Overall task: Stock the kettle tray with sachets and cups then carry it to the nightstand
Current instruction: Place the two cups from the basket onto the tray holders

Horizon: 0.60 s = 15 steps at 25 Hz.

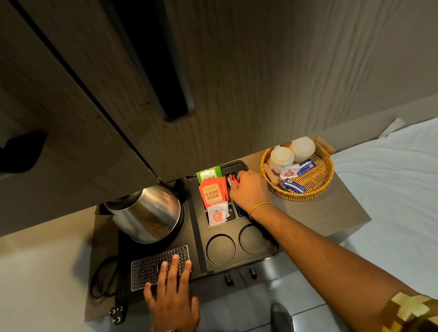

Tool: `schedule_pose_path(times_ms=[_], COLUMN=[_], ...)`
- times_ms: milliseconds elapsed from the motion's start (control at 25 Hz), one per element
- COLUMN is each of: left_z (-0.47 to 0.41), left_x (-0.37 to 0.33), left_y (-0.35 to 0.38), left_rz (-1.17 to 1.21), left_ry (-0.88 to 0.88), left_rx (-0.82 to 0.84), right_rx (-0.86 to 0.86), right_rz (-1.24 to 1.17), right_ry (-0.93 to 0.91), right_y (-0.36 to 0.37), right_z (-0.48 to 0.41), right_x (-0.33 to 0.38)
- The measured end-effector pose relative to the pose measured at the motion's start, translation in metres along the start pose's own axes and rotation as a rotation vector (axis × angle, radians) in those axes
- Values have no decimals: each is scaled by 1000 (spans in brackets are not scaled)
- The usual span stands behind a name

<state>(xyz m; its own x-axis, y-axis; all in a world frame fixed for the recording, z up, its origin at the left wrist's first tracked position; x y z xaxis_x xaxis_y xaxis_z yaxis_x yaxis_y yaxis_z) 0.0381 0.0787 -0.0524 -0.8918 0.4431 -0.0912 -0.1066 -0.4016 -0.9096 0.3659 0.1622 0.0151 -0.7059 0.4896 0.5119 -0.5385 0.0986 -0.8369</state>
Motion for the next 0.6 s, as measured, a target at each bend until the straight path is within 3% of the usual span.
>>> schedule_pose_path(times_ms=[160,280,360,480,600], left_z=[0,0,0,0,1], left_x=[-1,-3,-4,-4,-3], left_y=[-1,-2,-3,-4,-4], left_rz=[-9,-14,-13,-15,-25], left_ry=[4,4,0,-6,-1], left_rx=[-8,-15,-18,-18,-18], right_rx=[-104,-147,-2,235,286], right_rz=[6,116,305,469,536], right_ry=[-113,-57,43,49,12], right_y=[-40,-84,-94,-86,-79], right_z=[-1,-19,-32,-44,-48], right_x=[-12,-50,-76,-92,-90])
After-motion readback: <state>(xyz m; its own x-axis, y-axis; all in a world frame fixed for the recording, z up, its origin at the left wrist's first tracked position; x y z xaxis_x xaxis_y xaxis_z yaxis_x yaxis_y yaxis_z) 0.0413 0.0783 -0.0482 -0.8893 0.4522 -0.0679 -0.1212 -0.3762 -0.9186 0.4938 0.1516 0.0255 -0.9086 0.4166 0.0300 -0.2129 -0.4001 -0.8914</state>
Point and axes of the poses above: each hand's wrist, its own z-axis away from the middle knuckle, its own y-axis out of the palm, x = y × z, the point moved 8 cm from there along -z, towards the middle knuckle, and after that the axes turned 13 degrees about x, right-handed, at the moved point
